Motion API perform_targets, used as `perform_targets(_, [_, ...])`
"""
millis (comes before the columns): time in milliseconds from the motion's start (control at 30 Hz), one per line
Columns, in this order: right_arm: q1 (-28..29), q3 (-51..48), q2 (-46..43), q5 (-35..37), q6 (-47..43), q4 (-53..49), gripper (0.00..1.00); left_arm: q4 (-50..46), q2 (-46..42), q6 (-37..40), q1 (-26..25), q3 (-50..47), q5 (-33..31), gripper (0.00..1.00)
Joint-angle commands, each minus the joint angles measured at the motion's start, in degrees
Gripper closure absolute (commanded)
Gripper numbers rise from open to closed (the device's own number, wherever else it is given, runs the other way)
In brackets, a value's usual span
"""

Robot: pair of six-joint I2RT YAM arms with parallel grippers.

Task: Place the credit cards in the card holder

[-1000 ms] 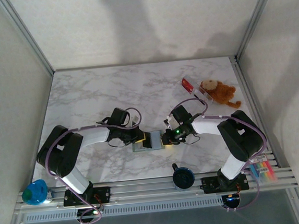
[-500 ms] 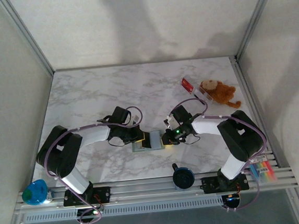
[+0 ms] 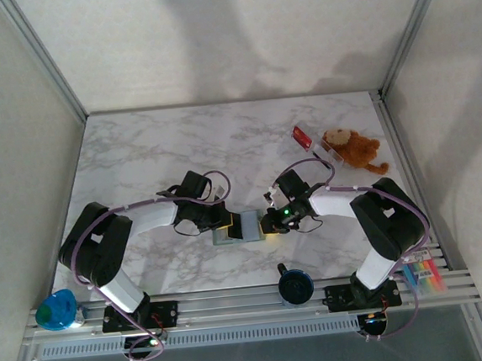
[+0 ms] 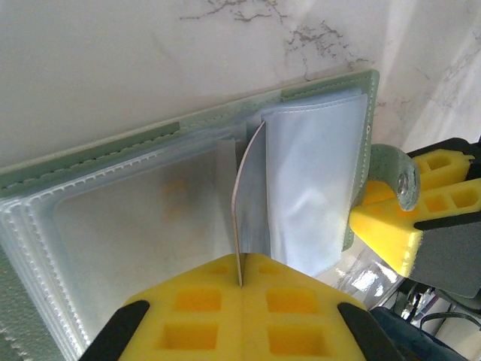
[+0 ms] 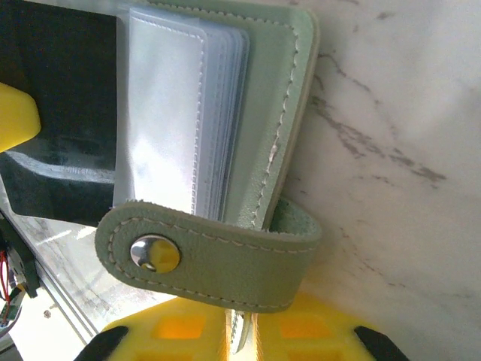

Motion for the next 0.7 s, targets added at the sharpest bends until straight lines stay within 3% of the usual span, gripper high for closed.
perform_targets(0, [0.61,-0.84,-0.48,-0.22,-0.04,-0.39,0.86,-7.02,0.24,2.71,-0.21,0.09,-5.20,1.00])
perform_targets(433, [0.68,0.02,0.87,-0.07,-0.09,-0.14,0.87,-7.23,-0.23,4.03,-0.26,-0.52,-3.41,1.00])
perform_targets(667, [1.18,-0.07,-0.26,-0.08,0.38,0.23,0.89,1.04,-0.52,-1.00,-0.12,-4.27,1.41,1.00])
